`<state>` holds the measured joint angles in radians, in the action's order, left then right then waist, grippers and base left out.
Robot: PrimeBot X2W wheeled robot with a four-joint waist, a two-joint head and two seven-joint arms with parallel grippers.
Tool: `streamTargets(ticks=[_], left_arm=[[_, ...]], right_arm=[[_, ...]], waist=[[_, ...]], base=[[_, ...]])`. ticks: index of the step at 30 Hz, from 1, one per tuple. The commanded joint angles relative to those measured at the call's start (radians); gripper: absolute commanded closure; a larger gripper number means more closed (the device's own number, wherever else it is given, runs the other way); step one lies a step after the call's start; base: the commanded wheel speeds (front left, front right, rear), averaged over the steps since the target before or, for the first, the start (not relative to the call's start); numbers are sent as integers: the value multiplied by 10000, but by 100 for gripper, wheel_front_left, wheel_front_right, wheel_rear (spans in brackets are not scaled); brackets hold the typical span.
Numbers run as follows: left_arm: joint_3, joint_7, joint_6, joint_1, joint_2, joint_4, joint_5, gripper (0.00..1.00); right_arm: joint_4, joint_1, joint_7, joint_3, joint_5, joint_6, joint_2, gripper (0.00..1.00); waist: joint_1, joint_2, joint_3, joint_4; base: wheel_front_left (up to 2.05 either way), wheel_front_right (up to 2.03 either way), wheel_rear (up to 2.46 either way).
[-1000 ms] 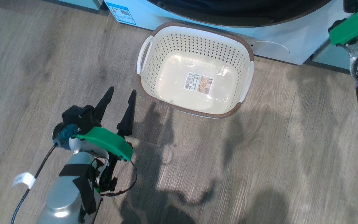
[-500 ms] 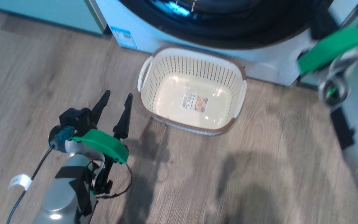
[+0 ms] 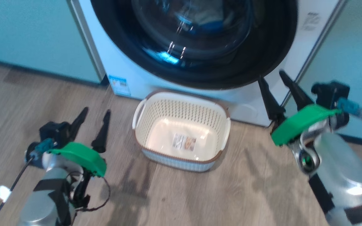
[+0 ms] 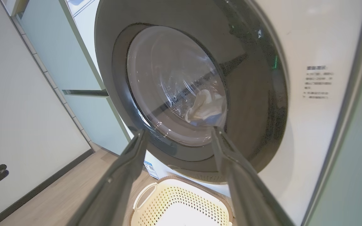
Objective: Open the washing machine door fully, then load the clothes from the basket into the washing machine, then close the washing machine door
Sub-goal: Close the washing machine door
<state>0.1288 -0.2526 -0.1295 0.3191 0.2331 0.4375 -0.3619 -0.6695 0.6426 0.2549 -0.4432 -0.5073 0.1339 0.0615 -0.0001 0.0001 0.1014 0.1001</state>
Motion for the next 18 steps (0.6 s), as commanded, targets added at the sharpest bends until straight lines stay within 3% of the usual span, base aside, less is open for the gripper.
streamTargets(ticks=[1,10,18], left_arm=[[-482,-92,-12,161,418,-177,-27,0],[-549,-92,-12,-405,872,-236,-521,0],[-532,-92,-12,-776,1226,-379,-797,0]], right_arm=[[392,-49,69,64,146,-32,-112,0],[1576,-1754,69,1180,778,-32,-112,0],[2388,-3245,69,2803,1460,-32,-112,0]], waist=[[1,-1,-495,-300],[1,-1,-1185,-1024],[1,-1,-1553,-1476]], base=[[0,0,0],[0,0,0],[0,0,0]])
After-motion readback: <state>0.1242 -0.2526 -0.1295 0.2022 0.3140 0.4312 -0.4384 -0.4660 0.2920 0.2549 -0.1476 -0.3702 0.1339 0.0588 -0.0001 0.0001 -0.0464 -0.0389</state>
